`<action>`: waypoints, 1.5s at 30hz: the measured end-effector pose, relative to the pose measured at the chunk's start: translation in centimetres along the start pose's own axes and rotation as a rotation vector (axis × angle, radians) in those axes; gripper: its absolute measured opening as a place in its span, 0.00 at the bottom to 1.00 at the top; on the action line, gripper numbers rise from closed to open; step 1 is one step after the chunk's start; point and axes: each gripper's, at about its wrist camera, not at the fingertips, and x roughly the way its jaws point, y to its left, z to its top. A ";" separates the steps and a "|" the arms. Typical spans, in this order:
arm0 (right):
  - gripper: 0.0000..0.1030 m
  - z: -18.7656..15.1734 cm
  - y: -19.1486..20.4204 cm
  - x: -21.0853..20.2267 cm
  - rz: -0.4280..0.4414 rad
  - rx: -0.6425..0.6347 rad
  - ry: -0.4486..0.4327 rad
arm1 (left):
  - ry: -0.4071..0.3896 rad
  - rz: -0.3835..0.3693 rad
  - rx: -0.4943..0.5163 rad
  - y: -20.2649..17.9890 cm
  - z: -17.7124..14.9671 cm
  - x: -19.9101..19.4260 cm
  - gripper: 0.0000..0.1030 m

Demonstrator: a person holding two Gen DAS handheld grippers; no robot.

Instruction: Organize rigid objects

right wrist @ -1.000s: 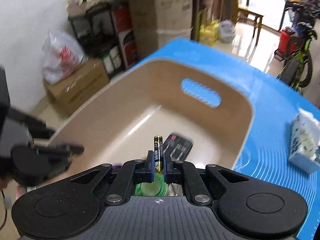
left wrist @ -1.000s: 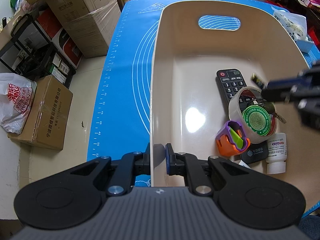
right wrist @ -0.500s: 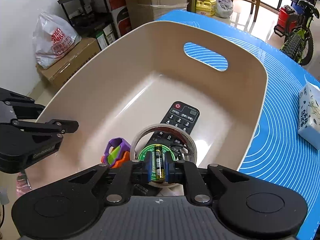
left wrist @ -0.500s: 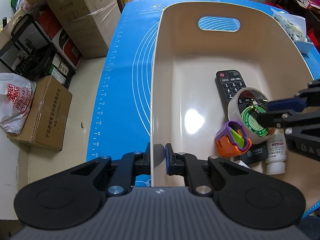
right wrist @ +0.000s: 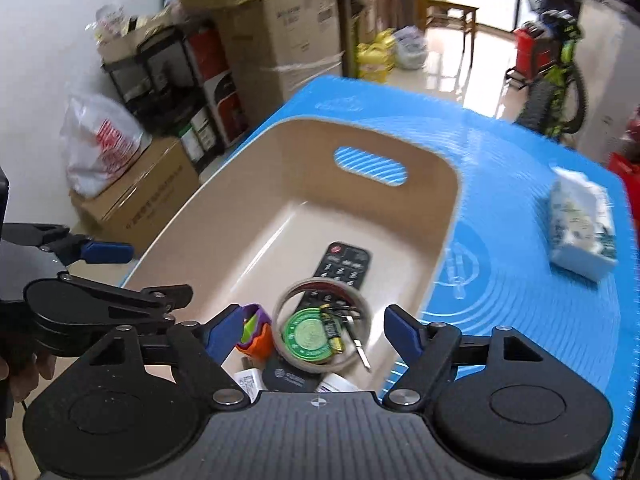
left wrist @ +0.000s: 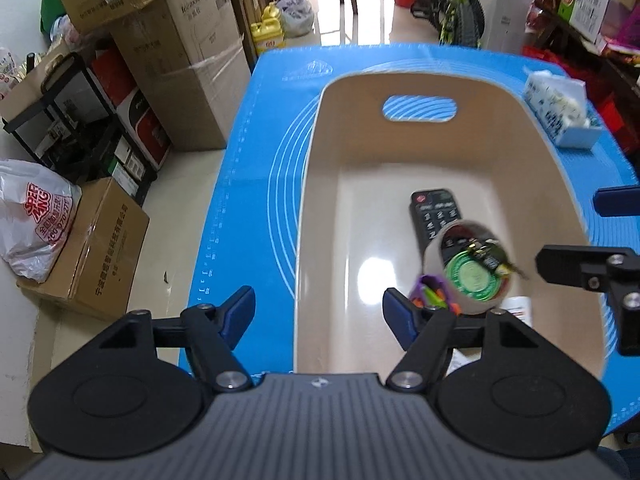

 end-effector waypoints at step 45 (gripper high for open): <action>0.80 -21.0 1.8 -24.2 -0.242 0.204 -0.225 | -0.228 -0.110 -0.019 -6.8 -14.6 -19.1 0.69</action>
